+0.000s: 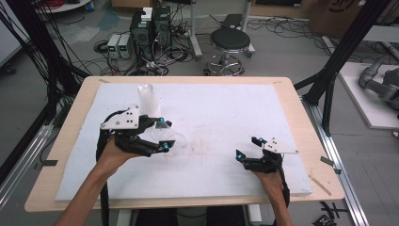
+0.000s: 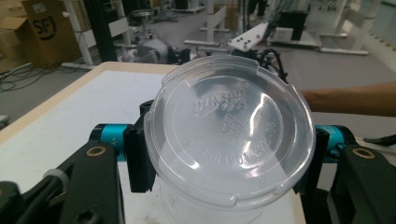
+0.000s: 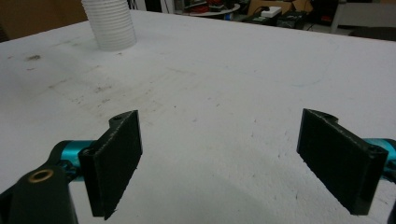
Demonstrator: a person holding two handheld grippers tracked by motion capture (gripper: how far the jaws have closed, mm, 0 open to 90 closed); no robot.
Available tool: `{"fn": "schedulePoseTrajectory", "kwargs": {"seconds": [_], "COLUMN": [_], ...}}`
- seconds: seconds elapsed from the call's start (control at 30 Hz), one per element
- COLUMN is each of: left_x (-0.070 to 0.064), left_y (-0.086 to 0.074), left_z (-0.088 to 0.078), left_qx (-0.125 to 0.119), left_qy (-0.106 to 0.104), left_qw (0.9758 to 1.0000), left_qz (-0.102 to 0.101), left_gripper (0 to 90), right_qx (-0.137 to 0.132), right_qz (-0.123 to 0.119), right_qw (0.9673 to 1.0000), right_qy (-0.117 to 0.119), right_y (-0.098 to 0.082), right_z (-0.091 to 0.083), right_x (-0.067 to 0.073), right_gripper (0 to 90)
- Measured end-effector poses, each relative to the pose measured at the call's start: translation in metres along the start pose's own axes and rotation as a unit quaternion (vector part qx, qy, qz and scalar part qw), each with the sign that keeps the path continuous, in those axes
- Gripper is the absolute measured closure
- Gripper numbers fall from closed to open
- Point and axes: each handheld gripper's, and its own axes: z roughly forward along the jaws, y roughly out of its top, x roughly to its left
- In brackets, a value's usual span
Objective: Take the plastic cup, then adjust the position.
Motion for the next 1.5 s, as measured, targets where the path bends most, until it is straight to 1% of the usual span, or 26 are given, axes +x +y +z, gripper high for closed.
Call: {"fn": "schedulePoseTrajectory", "kwargs": {"seconds": [0.03,0.13,0.17,0.23,0.27,0.33,0.37,0.67,0.8,0.83,1.0,1.03,1.07,1.1,1.13,1.17,1.2,1.23,1.27,1.3,1.33,1.37,1.4,1.43,1.47,1.5], "left_x": [-0.001,0.0,0.002,0.003,0.004,0.005,0.007,0.011,0.011,0.011,0.012,0.013,0.013,0.014,0.014,0.013,0.013,0.013,0.012,0.011,0.011,0.01,0.01,0.009,0.008,0.007], "left_y": [-0.01,-0.018,-0.025,-0.028,-0.03,-0.031,-0.033,-0.037,-0.037,-0.037,-0.038,-0.039,-0.039,-0.041,-0.041,-0.041,-0.041,-0.041,-0.041,-0.04,-0.04,-0.039,-0.038,-0.037,-0.037,-0.036], "left_z": [0.0,-0.002,-0.005,-0.006,-0.007,-0.008,-0.01,-0.008,-0.009,-0.009,-0.01,-0.01,-0.01,-0.008,-0.008,-0.006,-0.006,-0.005,-0.004,-0.002,-0.002,-0.001,0.0,0.001,0.001,0.003], "left_qx": [-0.007,-0.014,-0.03,-0.036,-0.031,-0.032,-0.039,-0.036,-0.035,-0.037,-0.043,-0.05,-0.054,-0.061,-0.061,-0.064,-0.064,-0.064,-0.065,-0.072,-0.072,-0.076,-0.079,-0.082,-0.083,-0.081], "left_qy": [-0.009,-0.008,-0.011,-0.01,-0.01,-0.006,-0.007,-0.012,-0.012,-0.011,-0.015,-0.02,-0.025,-0.038,-0.038,-0.043,-0.043,-0.044,-0.045,-0.048,-0.048,-0.051,-0.052,-0.054,-0.055,-0.056], "left_qw": [0.9999,0.9999,0.9994,0.9992,0.9993,0.9994,0.999,0.999,0.999,0.999,0.9986,0.9981,0.9977,0.9968,0.9968,0.9964,0.9964,0.9963,0.9962,0.9955,0.9955,0.9951,0.9949,0.9945,0.9944,0.9946], "left_qz": [-0.001,-0.005,-0.013,-0.015,-0.018,-0.015,-0.018,-0.024,-0.023,-0.024,-0.027,-0.032,-0.033,-0.034,-0.034,-0.036,-0.036,-0.036,-0.036,-0.038,-0.038,-0.038,-0.037,-0.037,-0.036,-0.034], "left_gripper": [38.3,38.3,38.3,38.3,38.3,38.0,38.0,38.0,38.0,38.0,38.1,38.1,38.1,38.1,38.1,38.1,38.1,38.1,38.1,38.4,38.6,38.8,38.8,38.8,38.8,38.9], "right_qx": [-0.001,-0.001,-0.002,-0.003,-0.003,0.0,-0.001,0.001,0.004,0.005,0.003,0.007,0.007,0.007,0.007,0.002,0.002,-0.006,-0.006,-0.015,-0.015,-0.022,-0.022,-0.023,-0.023,-0.018], "right_qz": [-0.003,-0.006,-0.007,-0.006,-0.005,-0.002,-0.003,-0.008,0.002,0.001,-0.005,-0.011,-0.011,-0.02,-0.02,-0.031,-0.031,-0.041,-0.041,-0.052,-0.052,-0.056,-0.056,-0.063,-0.063,-0.069], "right_qw": [1.0,1.0,1.0,1.0,1.0,1.0,1.0,1.0,1.0,0.9999,0.9995,0.999,0.999,0.9981,0.9981,0.9965,0.9965,0.9941,0.9941,0.9911,0.9911,0.9876,0.9876,0.9809,0.9809,0.975], "right_qy": [-0.001,0.0,-0.002,-0.003,-0.003,-0.001,-0.002,-0.001,0.004,0.014,0.032,0.043,0.043,0.059,0.059,0.077,0.077,0.1,0.1,0.122,0.122,0.145,0.145,0.183,0.183,0.21], "right_y": [0.0,0.0,0.0,0.0,0.0,0.0,0.0,0.0,0.0,0.001,0.001,0.003,0.003,0.007,0.007,0.015,0.015,0.024,0.024,0.035,0.035,0.044,0.044,0.055,0.055,0.064], "right_z": [0.0,0.0,0.0,0.0,0.0,0.0,0.0,0.0,0.001,0.001,0.0,0.0,0.0,0.0,0.0,-0.003,-0.003,-0.006,-0.006,-0.008,-0.008,-0.009,-0.009,-0.008,-0.008,-0.007], "right_x": [0.0,0.0,0.001,0.001,0.001,0.0,0.0,0.0,-0.001,-0.002,-0.002,-0.002,-0.002,0.0,0.0,0.005,0.005,0.01,0.01,0.014,0.014,0.016,0.016,0.019,0.019,0.022], "right_gripper": [14.1,14.1,14.1,14.1,14.1,14.1,14.1,14.1,14.1,14.1,14.4,14.4,14.4,14.4,14.4,14.4,14.4,14.4,14.4,14.3,14.3,14.3,14.3,14.3,14.3,14.3]}}
